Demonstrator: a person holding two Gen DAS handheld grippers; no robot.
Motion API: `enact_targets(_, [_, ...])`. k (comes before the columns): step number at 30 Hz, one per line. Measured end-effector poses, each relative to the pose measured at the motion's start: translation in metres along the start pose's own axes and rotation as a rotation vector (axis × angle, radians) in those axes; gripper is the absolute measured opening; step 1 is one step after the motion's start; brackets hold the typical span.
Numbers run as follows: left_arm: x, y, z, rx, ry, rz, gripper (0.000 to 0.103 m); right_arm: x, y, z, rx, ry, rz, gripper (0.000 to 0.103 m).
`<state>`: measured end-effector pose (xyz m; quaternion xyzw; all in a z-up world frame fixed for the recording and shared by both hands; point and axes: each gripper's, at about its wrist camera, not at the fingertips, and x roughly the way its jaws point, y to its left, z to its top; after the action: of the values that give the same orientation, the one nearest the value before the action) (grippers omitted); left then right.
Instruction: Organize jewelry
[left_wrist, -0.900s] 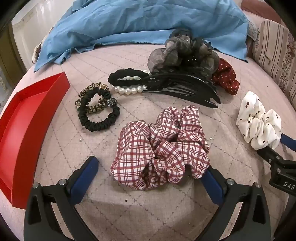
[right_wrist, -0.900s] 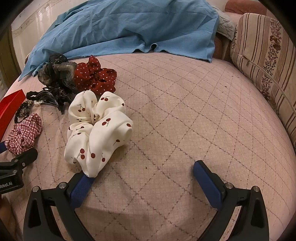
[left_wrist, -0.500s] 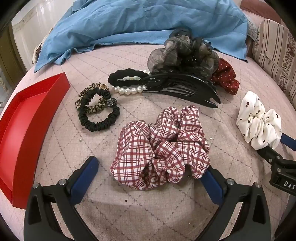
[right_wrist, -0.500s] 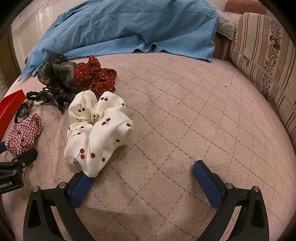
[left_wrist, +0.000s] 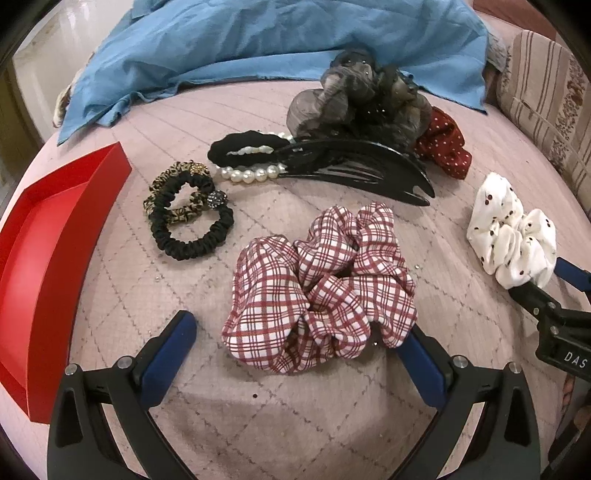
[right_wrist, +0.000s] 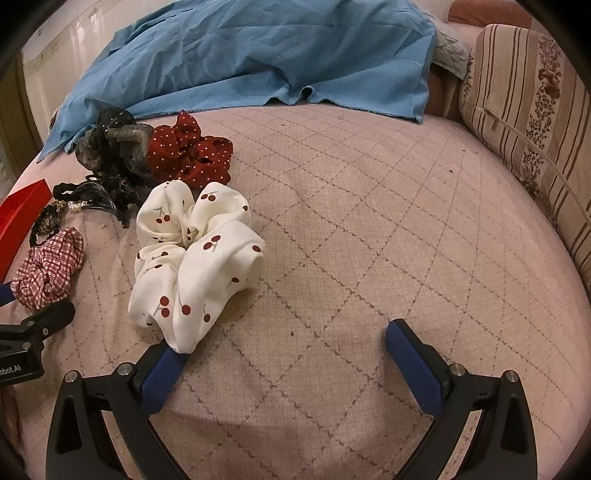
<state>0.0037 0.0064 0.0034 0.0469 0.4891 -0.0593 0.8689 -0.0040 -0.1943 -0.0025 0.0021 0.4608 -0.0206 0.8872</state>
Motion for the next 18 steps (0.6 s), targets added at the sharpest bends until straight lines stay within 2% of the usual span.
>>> enact_targets(3, [-0.008,0.004,-0.003,-0.002,0.003,-0.015,0.103,-0.002,-0.005,-0.002,0.036,0.035,0.015,0.103])
enact_targets(6, [-0.022,0.009,-0.014,-0.030,-0.011,0.011,0.103,-0.006,-0.004,-0.006,0.037,0.064,0.028,0.103])
enact_targets(14, [-0.071,0.046,-0.041,-0.166,-0.066,0.036,0.103,-0.029,0.001,-0.029,0.042,0.017,-0.017,0.103])
enact_targets(18, [-0.092,0.055,-0.048,-0.204,-0.071,0.039,0.103,-0.048,-0.004,-0.038,0.123,-0.006,0.000,0.103])
